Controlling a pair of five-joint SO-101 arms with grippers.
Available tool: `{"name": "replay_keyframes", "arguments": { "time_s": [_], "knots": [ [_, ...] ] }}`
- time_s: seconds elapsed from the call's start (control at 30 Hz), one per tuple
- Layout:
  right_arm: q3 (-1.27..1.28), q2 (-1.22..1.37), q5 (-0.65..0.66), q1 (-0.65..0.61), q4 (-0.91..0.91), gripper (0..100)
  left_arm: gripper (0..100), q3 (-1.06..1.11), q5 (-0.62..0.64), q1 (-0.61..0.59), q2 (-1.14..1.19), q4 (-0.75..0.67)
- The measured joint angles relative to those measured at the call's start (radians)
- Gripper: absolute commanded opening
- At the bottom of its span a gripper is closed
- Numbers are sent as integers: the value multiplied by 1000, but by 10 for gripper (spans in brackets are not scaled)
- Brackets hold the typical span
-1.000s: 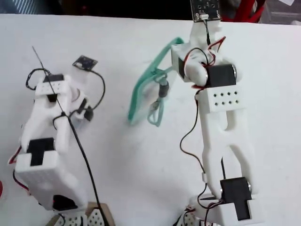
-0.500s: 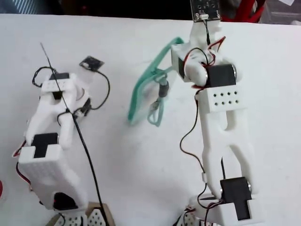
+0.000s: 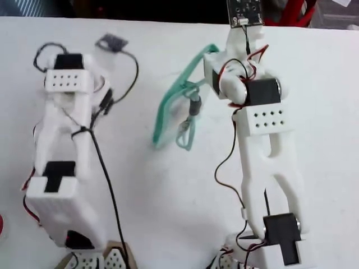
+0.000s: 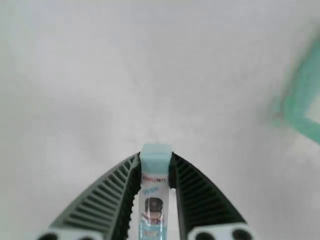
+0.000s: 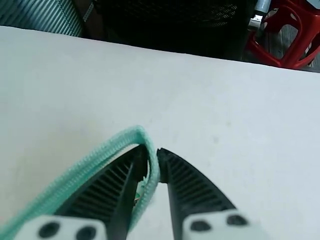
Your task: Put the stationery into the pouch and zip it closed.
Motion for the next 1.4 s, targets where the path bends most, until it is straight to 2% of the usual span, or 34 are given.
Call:
{"name": "replay_keyframes", "arguments": {
  "time_s": [0.1,0.27,0.4,0.53,0.63,0.83,0.97,1.03,1.13,1.2,1.3,1.4],
  "knots": [
    [0,-2,0,0,0,18,24,-201,78,92,-117,84],
    [0,-2,0,0,0,18,24,-350,238,310,-361,44],
    [0,-2,0,0,0,18,24,-342,388,473,-451,-152],
    [0,-2,0,0,0,18,24,-233,543,505,-459,-400],
    [0,-2,0,0,0,18,24,-120,614,508,-459,-529],
    [0,-2,0,0,0,18,24,78,635,517,-500,-611],
    [0,-2,0,0,0,18,24,242,632,572,-701,-674],
    [0,-2,0,0,0,18,24,365,601,575,-842,-749],
    [0,-2,0,0,0,18,24,608,534,575,-1056,-944],
    [0,-2,0,0,0,18,24,787,497,582,-1148,-1142],
    [0,-2,0,0,0,18,24,1005,453,580,-1123,-1455],
    [0,-2,0,0,0,18,24,1057,446,580,-1046,-1588]
  ]
}}
